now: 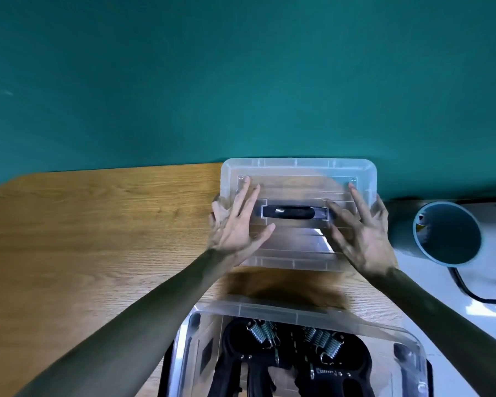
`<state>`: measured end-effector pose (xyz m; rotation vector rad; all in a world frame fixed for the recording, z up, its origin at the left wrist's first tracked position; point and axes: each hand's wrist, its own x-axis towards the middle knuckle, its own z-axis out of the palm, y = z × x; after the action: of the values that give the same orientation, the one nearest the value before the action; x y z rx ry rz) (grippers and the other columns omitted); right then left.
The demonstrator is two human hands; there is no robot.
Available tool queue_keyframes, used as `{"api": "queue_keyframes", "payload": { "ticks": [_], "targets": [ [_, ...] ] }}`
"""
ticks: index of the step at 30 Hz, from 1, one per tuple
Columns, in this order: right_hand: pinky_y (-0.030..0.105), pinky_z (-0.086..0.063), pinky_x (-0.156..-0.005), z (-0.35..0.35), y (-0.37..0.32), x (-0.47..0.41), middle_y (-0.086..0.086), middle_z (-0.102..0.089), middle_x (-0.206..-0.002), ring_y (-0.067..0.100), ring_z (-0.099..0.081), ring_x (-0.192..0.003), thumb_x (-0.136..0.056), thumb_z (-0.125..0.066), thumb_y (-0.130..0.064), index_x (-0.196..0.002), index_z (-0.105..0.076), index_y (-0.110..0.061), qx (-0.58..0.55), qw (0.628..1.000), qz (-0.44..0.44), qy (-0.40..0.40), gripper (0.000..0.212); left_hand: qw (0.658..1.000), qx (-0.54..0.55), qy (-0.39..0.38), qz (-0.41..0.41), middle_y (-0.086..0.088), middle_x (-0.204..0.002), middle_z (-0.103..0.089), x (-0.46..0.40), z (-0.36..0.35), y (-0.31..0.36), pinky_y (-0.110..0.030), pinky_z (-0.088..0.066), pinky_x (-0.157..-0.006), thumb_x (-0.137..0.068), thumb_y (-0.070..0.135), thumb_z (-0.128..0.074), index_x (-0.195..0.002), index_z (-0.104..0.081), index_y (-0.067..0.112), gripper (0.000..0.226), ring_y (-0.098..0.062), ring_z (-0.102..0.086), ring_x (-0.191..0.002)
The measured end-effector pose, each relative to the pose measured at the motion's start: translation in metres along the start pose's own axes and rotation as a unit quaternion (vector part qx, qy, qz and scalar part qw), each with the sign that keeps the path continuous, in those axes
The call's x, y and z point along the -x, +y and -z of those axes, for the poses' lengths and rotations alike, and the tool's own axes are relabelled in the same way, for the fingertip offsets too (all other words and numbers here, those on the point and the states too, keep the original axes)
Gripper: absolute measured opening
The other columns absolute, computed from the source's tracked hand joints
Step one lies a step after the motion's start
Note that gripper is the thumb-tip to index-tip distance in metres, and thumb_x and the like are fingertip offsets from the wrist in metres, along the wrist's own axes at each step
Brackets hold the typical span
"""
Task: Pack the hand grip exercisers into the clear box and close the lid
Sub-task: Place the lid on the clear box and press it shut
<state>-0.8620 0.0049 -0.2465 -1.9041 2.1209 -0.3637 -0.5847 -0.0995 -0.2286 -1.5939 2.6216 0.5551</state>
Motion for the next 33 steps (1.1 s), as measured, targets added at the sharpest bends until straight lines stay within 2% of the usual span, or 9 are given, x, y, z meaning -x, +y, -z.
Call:
{"api": "queue_keyframes", "payload": {
  "ticks": [2, 5, 10, 14, 19, 26, 33],
  "targets": [
    [0.065, -0.016, -0.117, 0.006, 0.001, -0.003, -0.002, -0.011, -0.169, 0.046, -0.023, -0.147, -0.099, -0.046, -0.051, -0.147, -0.046, -0.042, 0.002, 1.0, -0.009, 0.02, 0.049, 1.0, -0.02, 0.011, 0.005, 0.017, -0.167, 0.022, 0.001, 0.007, 0.007, -0.037, -0.038, -0.082, -0.091, 0.081, -0.028, -0.162, 0.0, 0.04, 0.086, -0.029, -0.027, -0.11],
    [0.063, -0.025, -0.112, 0.023, -0.006, -0.01, -0.001, -0.022, -0.166, 0.054, -0.025, -0.139, -0.096, -0.053, -0.047, -0.14, -0.057, -0.038, 0.009, 0.997, -0.02, 0.072, 0.045, 0.999, -0.023, 0.042, 0.018, 0.018, -0.167, 0.021, 0.001, 0.02, 0.017, -0.04, -0.038, -0.086, -0.089, 0.082, -0.028, -0.161, -0.006, 0.045, 0.084, -0.034, -0.029, -0.117],
    [0.06, -0.034, -0.104, 0.062, -0.015, -0.019, -0.002, -0.028, -0.164, 0.054, -0.031, -0.136, -0.097, -0.046, -0.055, -0.137, -0.061, -0.036, 0.032, 0.992, -0.026, 0.119, 0.046, 0.996, -0.011, 0.083, 0.021, 0.02, -0.167, 0.021, 0.002, 0.057, 0.037, -0.039, -0.038, -0.087, -0.091, 0.08, -0.032, -0.161, -0.005, 0.046, 0.082, -0.031, -0.03, -0.11],
    [0.057, -0.034, -0.104, 0.098, -0.03, -0.013, -0.005, -0.026, -0.165, 0.05, -0.029, -0.137, -0.096, -0.047, -0.056, -0.137, -0.06, -0.038, 0.035, 0.988, -0.033, 0.145, 0.046, 0.994, 0.005, 0.105, 0.018, 0.021, -0.166, 0.022, 0.011, 0.084, 0.05, -0.038, -0.035, -0.086, -0.092, 0.079, -0.033, -0.16, -0.007, 0.047, 0.08, -0.033, -0.03, -0.112],
    [0.056, -0.037, -0.1, 0.134, -0.058, 0.005, -0.004, -0.029, -0.163, 0.048, -0.034, -0.132, -0.096, -0.045, -0.058, -0.138, -0.057, -0.038, 0.044, 0.982, -0.039, 0.181, 0.048, 0.989, -0.005, 0.149, 0.009, 0.018, -0.169, 0.016, 0.028, 0.119, 0.057, -0.042, -0.04, -0.092, -0.089, 0.08, -0.035, -0.16, -0.011, 0.045, 0.083, -0.038, -0.027, -0.13],
    [0.057, -0.033, -0.105, 0.159, -0.106, 0.057, -0.008, -0.022, -0.165, 0.045, -0.027, -0.139, -0.095, -0.042, -0.063, -0.144, -0.049, -0.043, 0.052, 0.979, -0.064, 0.186, 0.053, 0.985, -0.024, 0.167, -0.018, 0.016, -0.17, 0.012, 0.085, 0.162, 0.058, -0.038, -0.035, -0.092, -0.089, 0.08, -0.036, -0.161, -0.011, 0.044, 0.084, -0.037, -0.018, -0.135],
    [0.058, -0.039, -0.097, 0.152, -0.146, 0.143, -0.007, -0.025, -0.164, 0.046, -0.035, -0.128, -0.093, -0.046, -0.062, -0.14, -0.054, -0.043, 0.057, 0.98, -0.085, 0.171, 0.051, 0.99, -0.029, 0.141, 0.0, 0.015, -0.169, 0.016, 0.184, 0.147, 0.061, -0.046, -0.04, -0.09, -0.092, 0.079, -0.033, -0.16, -0.012, 0.044, 0.08, -0.039, -0.028, -0.128]
  ]
}}
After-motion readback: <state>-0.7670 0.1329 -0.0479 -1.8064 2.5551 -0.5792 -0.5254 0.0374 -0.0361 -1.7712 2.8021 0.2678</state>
